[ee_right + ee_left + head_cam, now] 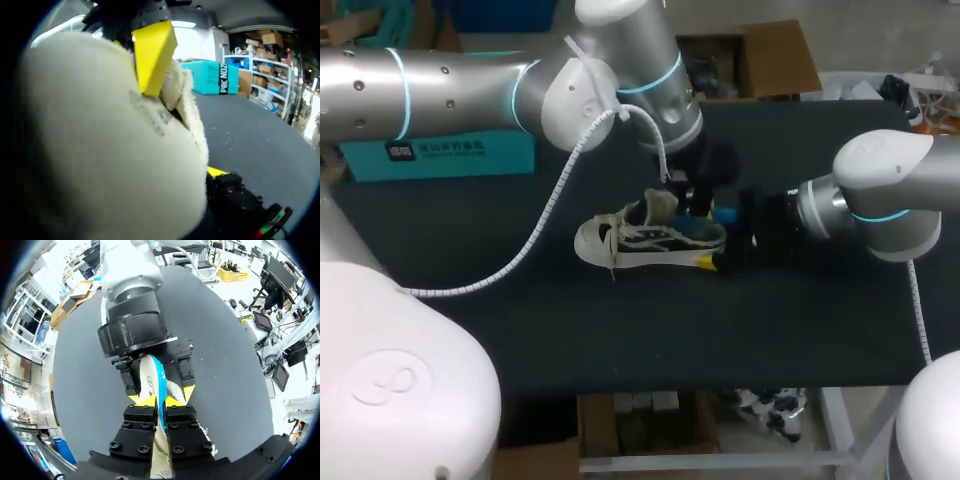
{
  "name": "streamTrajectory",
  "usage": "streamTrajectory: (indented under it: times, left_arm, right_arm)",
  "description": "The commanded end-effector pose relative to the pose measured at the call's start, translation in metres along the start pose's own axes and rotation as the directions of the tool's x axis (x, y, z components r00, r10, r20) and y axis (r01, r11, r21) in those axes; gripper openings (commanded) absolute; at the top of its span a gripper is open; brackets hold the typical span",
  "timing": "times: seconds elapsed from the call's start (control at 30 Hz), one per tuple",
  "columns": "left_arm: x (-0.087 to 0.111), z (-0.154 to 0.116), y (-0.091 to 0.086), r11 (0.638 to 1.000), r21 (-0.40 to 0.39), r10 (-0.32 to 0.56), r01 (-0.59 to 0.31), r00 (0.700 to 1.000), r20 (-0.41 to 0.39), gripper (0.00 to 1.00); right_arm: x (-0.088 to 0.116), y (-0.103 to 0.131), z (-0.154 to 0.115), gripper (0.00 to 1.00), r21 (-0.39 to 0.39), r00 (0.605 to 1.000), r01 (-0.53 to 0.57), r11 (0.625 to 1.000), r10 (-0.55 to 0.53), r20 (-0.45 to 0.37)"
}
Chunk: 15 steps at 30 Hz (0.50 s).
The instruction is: Open the shoe tongue, take the insole out of the shoe, put the insole back into the shoe, and pack the shoe into the shoebox
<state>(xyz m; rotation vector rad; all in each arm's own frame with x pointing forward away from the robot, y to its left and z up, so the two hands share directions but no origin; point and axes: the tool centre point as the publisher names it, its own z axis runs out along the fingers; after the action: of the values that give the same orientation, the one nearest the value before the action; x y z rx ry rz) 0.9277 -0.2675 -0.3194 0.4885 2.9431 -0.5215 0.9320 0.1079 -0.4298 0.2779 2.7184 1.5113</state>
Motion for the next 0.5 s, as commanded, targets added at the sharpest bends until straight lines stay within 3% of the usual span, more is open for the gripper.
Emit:
streamTrajectory:
  times: [0.03,0.3,0.33,0.37,0.4,0.5]
  left_arm:
    - [0.008,-0.022,0.002,0.997,0.070,0.039,-0.039,0.999,0.006,0.00]
    - [0.007,-0.050,-0.014,0.969,0.211,0.136,-0.132,0.991,-0.003,0.00]
    - [0.006,-0.053,-0.016,0.962,0.232,0.148,-0.143,0.989,-0.007,0.00]
    - [0.005,-0.056,-0.018,0.958,0.243,0.156,-0.150,0.988,-0.005,0.00]
    - [0.004,-0.058,-0.020,0.954,0.254,0.166,-0.159,0.986,-0.005,0.00]
    - [-0.002,-0.066,-0.029,0.934,0.305,0.199,-0.187,0.980,-0.008,0.00]
  right_arm:
    - [-0.001,-0.006,0.004,0.00,-0.004,1.000,0.001,1.000,-0.001,-0.003]
    - [-0.002,-0.001,-0.003,0.00,0.012,1.000,0.017,1.000,-0.017,0.006]
    - [-0.002,-0.001,-0.005,0.33,0.016,1.000,0.017,1.000,-0.017,0.008]
    - [-0.002,0.000,-0.007,0.86,0.017,1.000,0.018,1.000,-0.018,0.009]
    - [-0.001,0.000,-0.009,1.00,0.020,1.000,0.018,1.000,-0.018,0.015]
    - [0.001,-0.001,-0.016,1.00,0.023,0.999,0.015,1.000,-0.016,0.032]
